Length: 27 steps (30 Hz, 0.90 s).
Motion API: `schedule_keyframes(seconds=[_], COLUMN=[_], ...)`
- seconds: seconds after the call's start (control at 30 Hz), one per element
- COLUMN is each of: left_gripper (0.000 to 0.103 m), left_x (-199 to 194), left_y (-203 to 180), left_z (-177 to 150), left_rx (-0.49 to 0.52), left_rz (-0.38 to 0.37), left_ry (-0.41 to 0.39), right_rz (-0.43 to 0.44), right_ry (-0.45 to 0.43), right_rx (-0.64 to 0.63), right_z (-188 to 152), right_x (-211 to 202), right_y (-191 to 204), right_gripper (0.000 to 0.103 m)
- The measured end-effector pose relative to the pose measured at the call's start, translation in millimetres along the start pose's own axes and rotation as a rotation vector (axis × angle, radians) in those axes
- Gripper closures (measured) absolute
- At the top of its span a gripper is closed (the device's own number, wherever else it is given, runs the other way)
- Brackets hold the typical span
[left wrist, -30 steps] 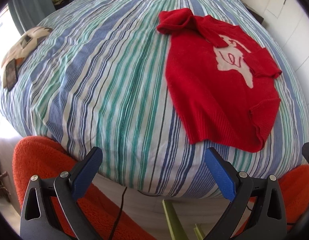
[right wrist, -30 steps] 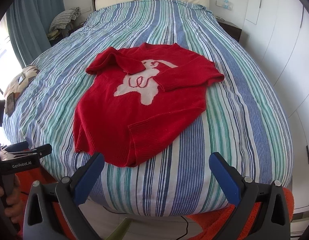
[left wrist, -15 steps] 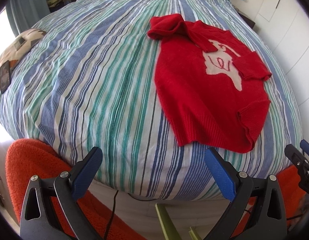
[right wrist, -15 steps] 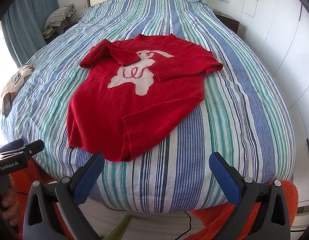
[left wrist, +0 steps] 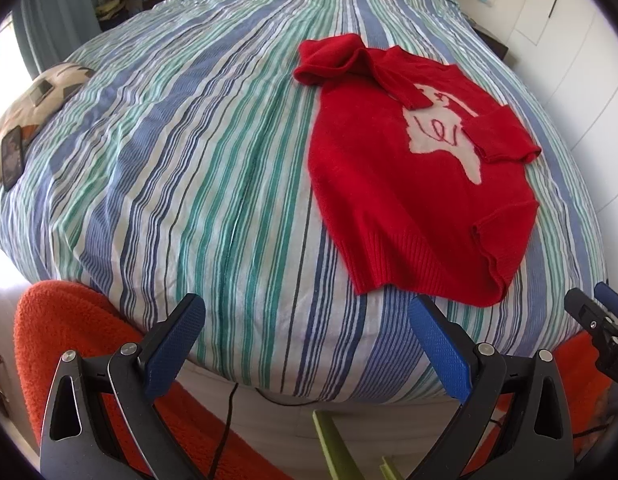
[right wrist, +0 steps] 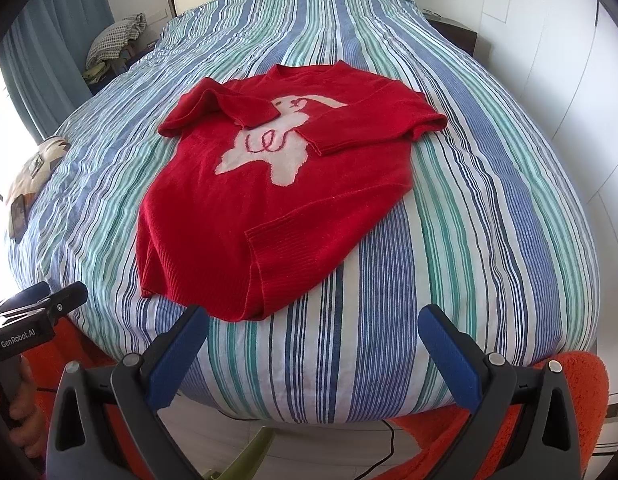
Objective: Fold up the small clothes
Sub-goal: 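Move both tools toward the hem of the red rabbit sweater, then close the right tool on the sweater hem while the left tool grips the hem corner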
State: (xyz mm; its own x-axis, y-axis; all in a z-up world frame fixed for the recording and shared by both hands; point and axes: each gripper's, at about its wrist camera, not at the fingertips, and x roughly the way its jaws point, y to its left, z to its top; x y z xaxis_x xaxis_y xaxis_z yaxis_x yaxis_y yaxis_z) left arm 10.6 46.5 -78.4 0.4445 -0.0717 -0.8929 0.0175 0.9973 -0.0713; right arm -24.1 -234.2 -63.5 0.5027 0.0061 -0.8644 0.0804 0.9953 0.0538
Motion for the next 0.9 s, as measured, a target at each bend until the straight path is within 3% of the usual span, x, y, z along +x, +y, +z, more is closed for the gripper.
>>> schedule_keyframes(seconds=[0.27, 0.33, 0.4, 0.5, 0.57, 0.7, 0.77, 0.87, 0.9], left_gripper=[0.001, 0.001, 0.001, 0.001, 0.001, 0.001, 0.001, 0.001, 0.001], left_x=[-5.0, -6.5, -3.7, 6.7, 10.2, 5.3, 4.3, 7.3, 8.4], left_y=[7.3, 15.7, 24.6, 33.2, 33.0, 25.7, 25.1, 30.8, 34.5], left_z=[0.5, -0.8, -3.3, -8.0, -10.4, -12.2, -13.4, -15.5, -16.4], left_rx=[-0.016, -0.037, -0.064, -0.099, -0.104, -0.072, -0.058, -0.059, -0.065], left_rz=[0.007, 0.008, 0.010, 0.002, -0.004, 0.010, 0.022, 0.024, 0.021], left_ry=[-0.014, -0.025, -0.021, 0.023, 0.040, 0.018, 0.011, 0.021, 0.025], right_rz=[0.075, 0.078, 0.057, 0.178, 0.257, 0.301, 0.272, 0.170, 0.167], right_ry=[-0.012, -0.034, 0.013, 0.117, 0.155, 0.213, 0.233, 0.224, 0.210], right_rx=[0.006, 0.028, 0.108, 0.259, 0.309, 0.307, 0.310, 0.322, 0.338], right_z=[5.5, 15.7, 28.1, 46.1, 54.9, 68.6, 72.0, 70.9, 69.4], right_x=[2.7, 9.9, 26.4, 52.5, 68.8, 107.8, 129.1, 146.0, 143.3], right_y=[-7.5, -24.3, -47.9, -68.4, -60.9, -20.0, -5.1, 0.7, -3.9], right_gripper=[0.000, 0.000, 0.000, 0.004, 0.010, 0.025, 0.031, 0.064, 0.089])
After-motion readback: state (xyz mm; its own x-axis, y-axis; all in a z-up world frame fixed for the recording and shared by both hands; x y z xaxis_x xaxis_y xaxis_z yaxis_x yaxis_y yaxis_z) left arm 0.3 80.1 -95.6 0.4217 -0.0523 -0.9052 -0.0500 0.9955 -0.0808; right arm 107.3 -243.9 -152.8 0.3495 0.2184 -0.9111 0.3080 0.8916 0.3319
